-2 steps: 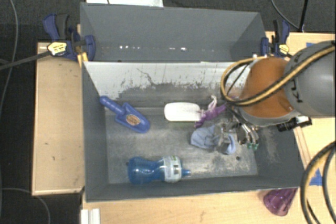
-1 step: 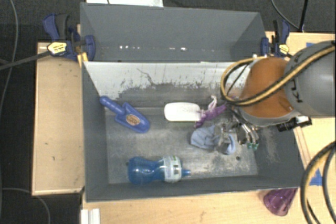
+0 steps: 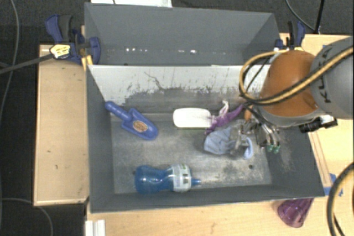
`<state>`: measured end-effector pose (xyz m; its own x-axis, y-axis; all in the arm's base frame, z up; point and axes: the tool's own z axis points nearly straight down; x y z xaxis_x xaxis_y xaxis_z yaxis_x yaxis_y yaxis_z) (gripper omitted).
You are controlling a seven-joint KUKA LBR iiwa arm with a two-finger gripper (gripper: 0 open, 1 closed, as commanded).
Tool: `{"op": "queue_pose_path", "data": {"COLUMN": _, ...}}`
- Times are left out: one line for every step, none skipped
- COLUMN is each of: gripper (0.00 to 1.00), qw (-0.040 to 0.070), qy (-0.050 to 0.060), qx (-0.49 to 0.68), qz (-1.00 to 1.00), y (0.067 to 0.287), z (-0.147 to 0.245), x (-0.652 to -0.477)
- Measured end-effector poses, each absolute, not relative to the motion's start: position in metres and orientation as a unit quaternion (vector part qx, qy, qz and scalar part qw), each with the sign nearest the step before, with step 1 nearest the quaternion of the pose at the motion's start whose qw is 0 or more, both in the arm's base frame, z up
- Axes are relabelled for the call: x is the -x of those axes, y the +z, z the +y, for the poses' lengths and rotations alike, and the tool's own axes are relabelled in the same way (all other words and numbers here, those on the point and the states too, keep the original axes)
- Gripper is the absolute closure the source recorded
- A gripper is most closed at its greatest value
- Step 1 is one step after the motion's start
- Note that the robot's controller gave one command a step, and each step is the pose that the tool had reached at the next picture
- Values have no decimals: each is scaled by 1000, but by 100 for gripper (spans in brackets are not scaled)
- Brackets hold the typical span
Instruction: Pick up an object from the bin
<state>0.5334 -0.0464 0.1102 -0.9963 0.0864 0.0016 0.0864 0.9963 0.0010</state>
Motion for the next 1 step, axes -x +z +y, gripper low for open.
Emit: {"op": "queue_pose_path", "data": {"gripper": 100, "qw": -9, "qy": 0, "qx": 43, "qz": -999, "y": 130, "z": -47, "x": -544}}
